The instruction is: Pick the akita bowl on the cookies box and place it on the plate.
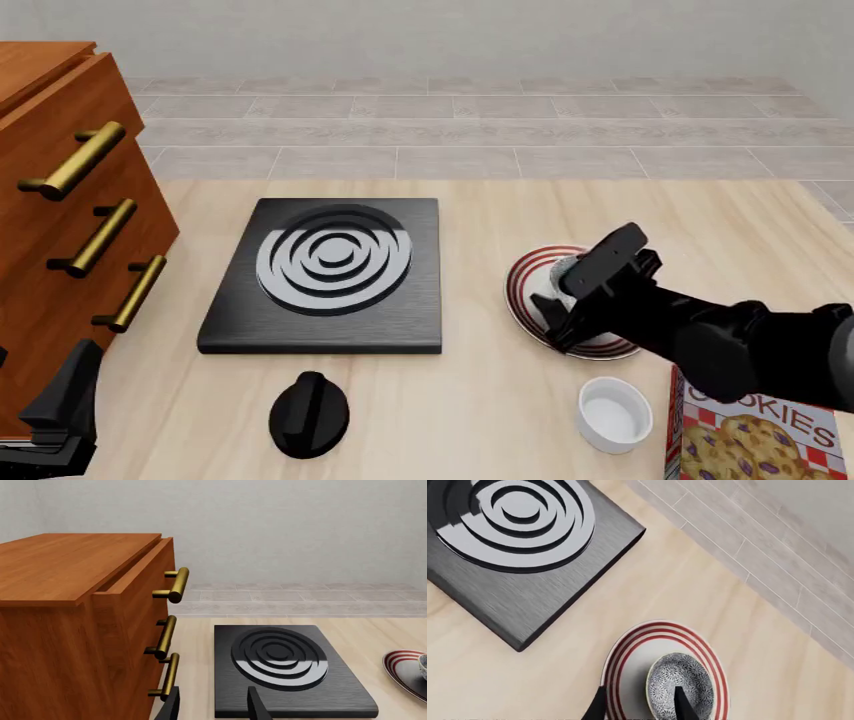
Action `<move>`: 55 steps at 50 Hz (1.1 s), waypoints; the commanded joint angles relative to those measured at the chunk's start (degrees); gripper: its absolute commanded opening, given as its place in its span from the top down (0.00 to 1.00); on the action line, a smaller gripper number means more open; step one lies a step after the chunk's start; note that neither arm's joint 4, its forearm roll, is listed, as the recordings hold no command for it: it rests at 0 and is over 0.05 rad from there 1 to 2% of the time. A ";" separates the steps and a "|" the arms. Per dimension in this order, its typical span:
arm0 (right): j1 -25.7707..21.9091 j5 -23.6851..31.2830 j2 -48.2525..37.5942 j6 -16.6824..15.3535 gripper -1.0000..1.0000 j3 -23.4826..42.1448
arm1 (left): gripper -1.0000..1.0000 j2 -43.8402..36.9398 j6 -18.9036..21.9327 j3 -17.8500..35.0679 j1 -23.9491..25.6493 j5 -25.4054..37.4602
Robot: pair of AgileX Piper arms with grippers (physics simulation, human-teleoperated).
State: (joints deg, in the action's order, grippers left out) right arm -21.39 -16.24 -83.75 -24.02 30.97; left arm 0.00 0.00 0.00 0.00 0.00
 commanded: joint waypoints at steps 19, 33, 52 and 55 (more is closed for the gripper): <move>-3.25 -1.64 5.60 3.68 0.00 -5.11 | 0.00 0.00 0.00 0.00 0.00 0.00; -4.82 -1.85 9.47 4.95 0.00 -8.15 | 0.00 0.00 0.00 0.00 0.00 0.00; -6.46 -3.12 11.60 7.35 0.00 -10.84 | 0.00 0.00 0.00 0.00 0.00 0.00; -6.67 -3.30 12.15 7.71 0.00 -11.29 | 0.00 0.00 0.00 0.00 0.00 0.00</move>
